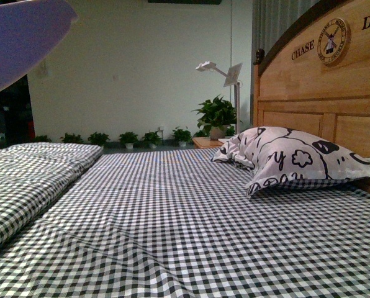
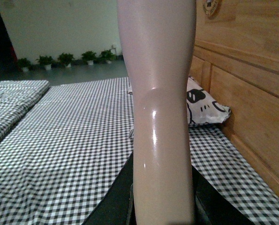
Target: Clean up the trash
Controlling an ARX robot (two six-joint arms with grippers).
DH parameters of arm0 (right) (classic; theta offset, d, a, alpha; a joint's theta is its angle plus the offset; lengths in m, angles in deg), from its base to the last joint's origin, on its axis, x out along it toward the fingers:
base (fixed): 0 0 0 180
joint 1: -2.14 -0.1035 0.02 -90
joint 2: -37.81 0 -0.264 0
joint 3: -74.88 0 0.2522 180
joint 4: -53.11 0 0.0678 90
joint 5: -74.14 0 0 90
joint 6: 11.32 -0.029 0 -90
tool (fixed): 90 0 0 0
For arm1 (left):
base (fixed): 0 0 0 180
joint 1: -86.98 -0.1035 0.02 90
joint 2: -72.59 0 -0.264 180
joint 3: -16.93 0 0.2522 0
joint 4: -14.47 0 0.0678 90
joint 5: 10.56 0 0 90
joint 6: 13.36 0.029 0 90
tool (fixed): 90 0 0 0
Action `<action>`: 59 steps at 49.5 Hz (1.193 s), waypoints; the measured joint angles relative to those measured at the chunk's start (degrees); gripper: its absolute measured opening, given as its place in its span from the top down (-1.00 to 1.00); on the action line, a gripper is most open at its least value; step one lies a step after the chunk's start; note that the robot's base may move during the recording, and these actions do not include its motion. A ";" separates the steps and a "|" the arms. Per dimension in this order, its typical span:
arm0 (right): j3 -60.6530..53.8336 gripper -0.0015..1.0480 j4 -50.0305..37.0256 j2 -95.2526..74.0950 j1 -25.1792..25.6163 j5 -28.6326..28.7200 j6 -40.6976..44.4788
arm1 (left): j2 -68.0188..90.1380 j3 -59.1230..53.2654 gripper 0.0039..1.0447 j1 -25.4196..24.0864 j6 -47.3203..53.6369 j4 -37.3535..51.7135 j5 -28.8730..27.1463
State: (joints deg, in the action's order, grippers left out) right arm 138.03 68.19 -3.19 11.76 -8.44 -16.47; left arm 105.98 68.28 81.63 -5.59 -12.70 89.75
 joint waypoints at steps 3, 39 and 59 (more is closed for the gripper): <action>-0.15 0.63 0.09 0.00 0.00 -0.20 0.00 | 0.00 -0.02 0.49 0.00 -0.11 0.00 -0.02; -0.15 0.63 0.09 0.00 0.00 -0.24 0.00 | -0.02 -0.02 0.49 0.00 -0.17 0.02 0.00; -0.15 0.63 0.09 0.00 0.00 -0.26 0.00 | -0.02 -0.02 0.49 0.00 -0.17 0.02 0.00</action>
State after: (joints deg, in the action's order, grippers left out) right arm 137.88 68.28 -3.19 11.76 -8.70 -16.47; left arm 105.95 68.26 81.63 -5.76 -12.68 89.75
